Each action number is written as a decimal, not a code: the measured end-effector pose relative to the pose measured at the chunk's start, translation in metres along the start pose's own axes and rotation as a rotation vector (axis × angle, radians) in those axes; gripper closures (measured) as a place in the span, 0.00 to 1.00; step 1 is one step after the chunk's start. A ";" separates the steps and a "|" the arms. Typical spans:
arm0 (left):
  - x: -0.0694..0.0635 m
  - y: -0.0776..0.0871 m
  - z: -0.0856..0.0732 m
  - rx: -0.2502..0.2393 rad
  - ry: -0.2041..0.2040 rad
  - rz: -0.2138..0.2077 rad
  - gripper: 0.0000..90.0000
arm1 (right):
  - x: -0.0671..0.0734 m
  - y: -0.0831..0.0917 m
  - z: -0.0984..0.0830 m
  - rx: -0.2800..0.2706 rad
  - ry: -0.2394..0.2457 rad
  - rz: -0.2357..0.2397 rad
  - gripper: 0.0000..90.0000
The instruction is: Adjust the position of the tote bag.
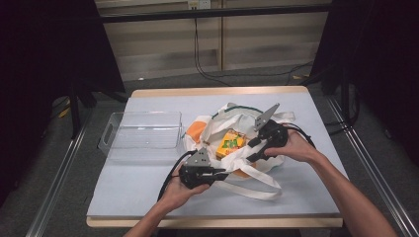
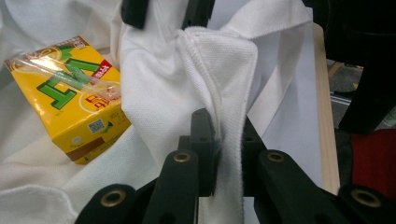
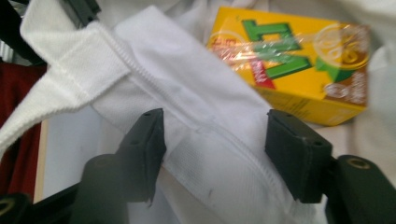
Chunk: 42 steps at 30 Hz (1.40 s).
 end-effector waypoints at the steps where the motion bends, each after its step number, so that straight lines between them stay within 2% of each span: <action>1: 0.001 0.001 0.001 0.006 -0.007 0.006 0.92 | 0.001 -0.002 -0.002 0.000 -0.007 0.012 0.50; 2: 0.001 0.001 0.000 0.011 -0.009 0.009 0.92 | 0.002 -0.005 -0.005 -0.004 -0.008 0.027 0.60; 3: 0.001 0.001 0.000 0.014 -0.010 0.008 0.92 | 0.004 -0.006 -0.006 -0.010 -0.011 0.042 0.64; 6: 0.001 -0.001 -0.001 0.030 -0.007 0.004 0.91 | 0.005 -0.004 -0.008 -0.021 -0.010 0.036 0.81; 9: 0.001 -0.001 0.000 0.020 0.000 0.003 0.89 | 0.008 0.002 -0.008 -0.024 -0.008 0.038 0.90; 10: 0.001 -0.001 0.000 0.015 0.002 0.005 0.86 | 0.008 0.004 -0.009 -0.025 -0.009 0.040 0.92; 11: 0.002 -0.001 0.001 0.005 0.004 0.032 0.80 | 0.008 0.005 -0.009 -0.025 -0.007 0.034 0.92; 14: 0.003 -0.005 0.004 -0.001 -0.003 0.097 0.49 | 0.013 0.009 -0.014 -0.027 -0.018 0.045 0.93; 15: 0.002 -0.007 0.005 0.006 -0.006 0.104 0.45 | 0.014 0.010 -0.016 -0.021 -0.022 0.043 0.93; 17: 0.000 -0.014 0.005 0.021 -0.037 0.111 0.41 | 0.017 0.012 -0.021 -0.017 -0.028 0.051 0.93; 18: 0.000 -0.018 0.004 0.039 -0.044 0.127 0.38 | 0.017 0.012 -0.022 -0.008 -0.026 0.049 0.93; 19: 0.001 -0.022 0.004 0.045 -0.042 0.124 0.37 | 0.019 0.012 -0.024 0.001 -0.031 0.051 0.93; 20: 0.003 -0.025 0.003 0.054 -0.042 0.133 0.38 | 0.020 0.010 -0.026 0.011 -0.027 0.061 0.93; 21: 0.003 -0.026 0.003 0.053 -0.042 0.121 0.40 | 0.022 0.009 -0.028 0.031 -0.027 0.061 0.94; 24: 0.003 -0.025 0.000 0.086 -0.059 0.104 0.59 | 0.026 0.005 -0.036 0.072 -0.036 0.087 0.94; 26: 0.001 -0.027 -0.006 0.145 -0.074 0.079 0.75 | 0.030 0.003 -0.042 0.093 -0.040 0.096 0.94; 28: 0.000 -0.030 -0.009 0.178 -0.085 0.062 0.83 | 0.034 0.000 -0.048 0.104 -0.043 0.100 0.94; 30: -0.002 -0.030 -0.012 0.222 -0.094 0.048 0.85 | 0.037 -0.003 -0.053 0.111 -0.045 0.098 0.94; 31: -0.002 -0.030 -0.013 0.246 -0.096 0.047 0.86 | 0.038 -0.005 -0.054 0.113 -0.032 0.078 0.94; 32: -0.002 -0.032 -0.013 0.251 -0.096 0.038 0.87 | 0.040 -0.006 -0.055 0.119 -0.036 0.081 0.94; 36: -0.003 -0.037 -0.022 0.318 -0.119 0.047 0.89 | 0.046 -0.013 -0.062 0.122 -0.043 0.063 0.94; 37: -0.003 -0.038 -0.025 0.332 -0.112 0.054 0.90 | 0.046 -0.015 -0.064 0.120 -0.039 0.060 0.94; 39: -0.001 -0.038 -0.025 0.328 -0.096 0.043 0.90 | 0.046 -0.015 -0.067 0.088 -0.058 0.051 0.94; 40: -0.001 -0.038 -0.025 0.323 -0.094 0.044 0.90 | 0.047 -0.014 -0.067 0.087 -0.062 0.041 0.94; 41: -0.001 -0.037 -0.025 0.331 -0.109 0.042 0.90 | 0.048 -0.014 -0.066 0.088 -0.056 0.039 0.93; 42: -0.002 -0.038 -0.024 0.312 -0.104 0.049 0.89 | 0.048 -0.014 -0.066 0.086 -0.052 0.031 0.91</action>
Point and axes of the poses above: each handheld gripper's, and its own axes: y roughly backward along the jaws, z roughly out of its top, x roughly to its left, the point moved 7 cm from there along -y, roughly forward along the jaws, and after that the axes turned 15 degrees about y, right-handed, at the moved point
